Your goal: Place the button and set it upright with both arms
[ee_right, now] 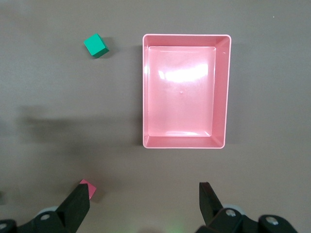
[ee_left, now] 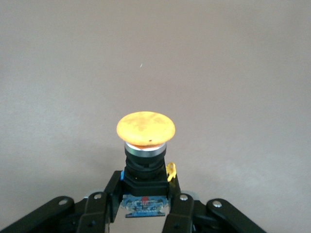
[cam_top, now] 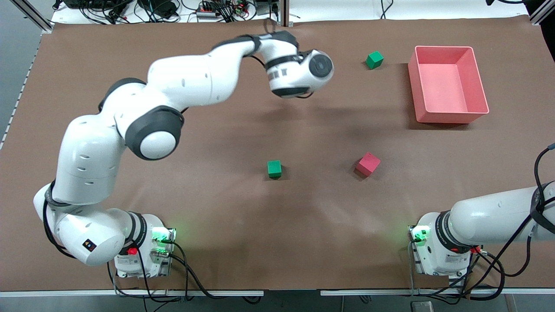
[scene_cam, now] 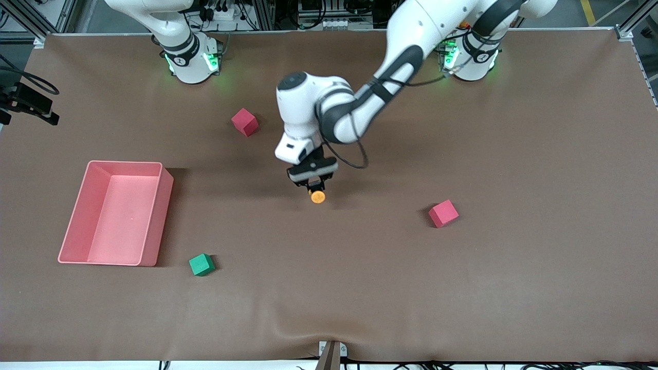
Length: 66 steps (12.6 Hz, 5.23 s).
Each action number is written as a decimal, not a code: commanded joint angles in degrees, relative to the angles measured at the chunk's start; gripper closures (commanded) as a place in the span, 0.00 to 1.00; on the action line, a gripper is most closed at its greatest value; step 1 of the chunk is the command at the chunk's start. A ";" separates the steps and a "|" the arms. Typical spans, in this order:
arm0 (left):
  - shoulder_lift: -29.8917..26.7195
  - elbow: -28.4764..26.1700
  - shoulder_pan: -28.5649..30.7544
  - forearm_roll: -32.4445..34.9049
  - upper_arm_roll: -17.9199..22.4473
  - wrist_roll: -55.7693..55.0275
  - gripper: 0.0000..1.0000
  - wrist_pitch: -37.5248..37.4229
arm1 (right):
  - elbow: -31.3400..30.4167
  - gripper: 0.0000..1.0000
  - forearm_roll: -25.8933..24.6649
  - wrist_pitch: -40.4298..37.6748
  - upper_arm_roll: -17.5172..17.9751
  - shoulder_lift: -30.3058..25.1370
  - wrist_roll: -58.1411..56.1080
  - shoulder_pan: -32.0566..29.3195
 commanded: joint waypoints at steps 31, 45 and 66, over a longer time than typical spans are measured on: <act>11.71 -0.82 -16.56 33.37 6.36 -41.19 0.00 -2.54 | 1.62 0.00 -1.64 -0.73 1.74 0.81 -0.26 -0.67; -17.47 -1.00 -4.37 -22.55 3.53 0.79 0.00 -17.55 | 1.62 0.00 -1.64 -0.73 1.48 0.81 -0.26 -0.58; -34.27 -0.91 43.19 -47.97 3.53 66.35 0.00 -35.93 | 1.62 0.00 1.62 -0.81 0.07 0.72 -0.44 -0.23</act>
